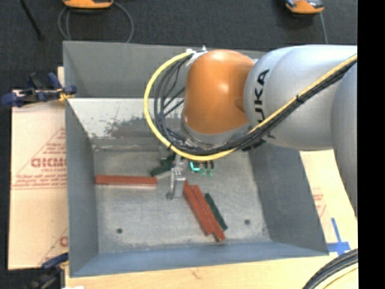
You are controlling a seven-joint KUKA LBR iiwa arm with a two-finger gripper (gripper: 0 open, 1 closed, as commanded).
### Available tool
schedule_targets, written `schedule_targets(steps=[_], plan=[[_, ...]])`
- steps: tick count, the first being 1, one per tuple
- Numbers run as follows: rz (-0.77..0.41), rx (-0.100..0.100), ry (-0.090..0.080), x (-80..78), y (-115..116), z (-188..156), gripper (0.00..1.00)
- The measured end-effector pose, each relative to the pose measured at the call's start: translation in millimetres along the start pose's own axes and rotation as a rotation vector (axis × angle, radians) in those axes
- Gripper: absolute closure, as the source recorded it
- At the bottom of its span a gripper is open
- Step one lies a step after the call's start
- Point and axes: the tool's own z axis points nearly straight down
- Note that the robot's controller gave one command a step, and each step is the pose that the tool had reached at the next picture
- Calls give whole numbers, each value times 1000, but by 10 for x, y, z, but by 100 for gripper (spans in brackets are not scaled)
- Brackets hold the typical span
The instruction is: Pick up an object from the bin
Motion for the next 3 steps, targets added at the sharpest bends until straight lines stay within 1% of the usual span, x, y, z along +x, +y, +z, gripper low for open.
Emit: schedule_targets(steps=[1, 2, 3], plan=[[73, -1, 0, -239, 724, 1349, 0], [190, -3, -9, -176, 859, 990, 0], [288, -2, -11, -211, 626, 875, 0]])
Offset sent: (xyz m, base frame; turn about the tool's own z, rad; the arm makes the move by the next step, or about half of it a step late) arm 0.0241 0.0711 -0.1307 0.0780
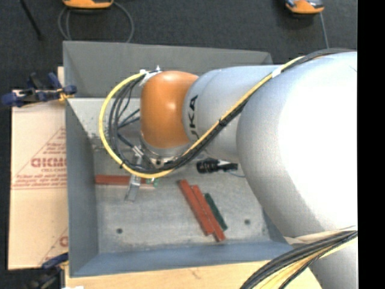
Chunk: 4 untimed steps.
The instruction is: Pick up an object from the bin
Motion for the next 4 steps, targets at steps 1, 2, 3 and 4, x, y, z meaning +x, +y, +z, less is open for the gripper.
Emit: schedule_targets(steps=[1, 2, 3, 4], plan=[[106, 5, 8, -26, -218, 447, 0], [105, 4, 6, -35, -222, 441, 0], [106, 3, 5, -41, -220, 433, 100], [106, 0, 1, -68, -216, -77, 100]])
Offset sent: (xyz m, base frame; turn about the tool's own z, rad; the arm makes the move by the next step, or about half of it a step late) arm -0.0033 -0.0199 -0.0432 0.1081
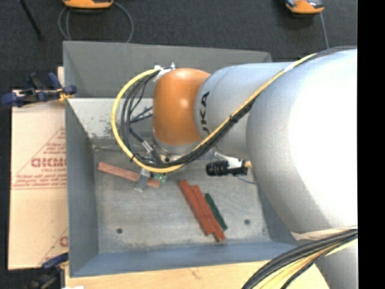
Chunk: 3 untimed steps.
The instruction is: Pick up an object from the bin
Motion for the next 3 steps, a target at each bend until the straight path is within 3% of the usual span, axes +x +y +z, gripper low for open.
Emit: schedule_targets(steps=[3], plan=[[-2, 1, 1, -51, 3, -509, 100]])
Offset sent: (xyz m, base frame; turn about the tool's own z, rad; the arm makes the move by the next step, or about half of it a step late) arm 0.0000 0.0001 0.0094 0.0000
